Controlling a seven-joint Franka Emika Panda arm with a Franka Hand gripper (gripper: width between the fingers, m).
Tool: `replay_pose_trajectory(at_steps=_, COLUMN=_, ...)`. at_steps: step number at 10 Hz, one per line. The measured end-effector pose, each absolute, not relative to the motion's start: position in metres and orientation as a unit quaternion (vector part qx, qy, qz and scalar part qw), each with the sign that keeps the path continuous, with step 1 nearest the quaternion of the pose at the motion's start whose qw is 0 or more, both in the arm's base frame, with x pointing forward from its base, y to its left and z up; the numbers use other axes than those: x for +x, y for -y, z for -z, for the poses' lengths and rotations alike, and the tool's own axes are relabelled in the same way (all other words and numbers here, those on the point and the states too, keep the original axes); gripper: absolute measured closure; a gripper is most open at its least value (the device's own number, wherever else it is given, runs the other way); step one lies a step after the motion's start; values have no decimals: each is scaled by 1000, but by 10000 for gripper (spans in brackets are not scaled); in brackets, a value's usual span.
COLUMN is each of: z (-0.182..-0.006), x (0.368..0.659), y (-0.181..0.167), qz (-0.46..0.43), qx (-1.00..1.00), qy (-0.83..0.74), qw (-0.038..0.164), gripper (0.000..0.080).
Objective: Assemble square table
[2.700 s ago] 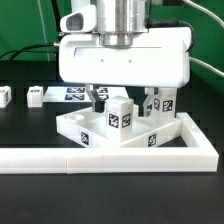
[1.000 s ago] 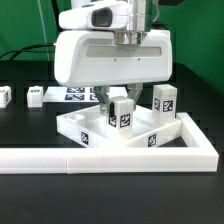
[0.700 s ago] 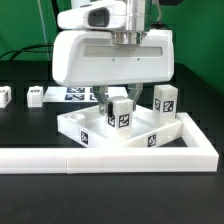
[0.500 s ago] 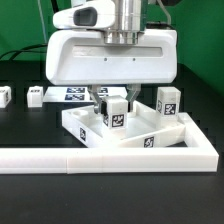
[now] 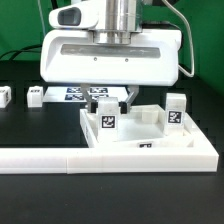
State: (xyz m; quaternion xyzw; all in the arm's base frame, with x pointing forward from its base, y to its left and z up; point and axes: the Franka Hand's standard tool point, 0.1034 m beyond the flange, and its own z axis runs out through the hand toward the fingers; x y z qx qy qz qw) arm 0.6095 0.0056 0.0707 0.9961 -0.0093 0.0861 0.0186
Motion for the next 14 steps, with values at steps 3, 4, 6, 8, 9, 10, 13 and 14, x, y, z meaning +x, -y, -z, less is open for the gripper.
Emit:
replay_pose_trajectory(at_steps=3, z=-76, x=608, y=-7, qz=-87, qx=996, qy=10, qw=17, gripper=178)
replay_pose_trajectory(at_steps=4, z=-83, x=603, y=-9, qz=-88, qx=996, qy=9, qw=14, gripper=178)
replay_pose_trajectory(at_steps=6, z=-89, x=591, y=-8, qz=-86, qx=995, qy=-38, qw=16, gripper=151)
replay_pose_trajectory(at_steps=8, z=-93, x=587, y=-1, qz=-77, qx=994, qy=-70, qw=17, gripper=150)
replay_pose_trajectory(at_steps=9, z=-93, x=587, y=3, qz=-78, qx=995, qy=-59, qw=16, gripper=150)
replay_pose_trajectory(at_steps=10, z=-91, x=587, y=3, qz=-84, qx=996, qy=-37, qw=16, gripper=150)
replay_pose_trajectory(at_steps=13, z=-90, x=587, y=3, qz=-83, qx=995, qy=-42, qw=17, gripper=150)
replay_pose_trajectory(at_steps=14, z=-90, x=587, y=3, qz=-83, qx=995, qy=-42, qw=17, gripper=150)
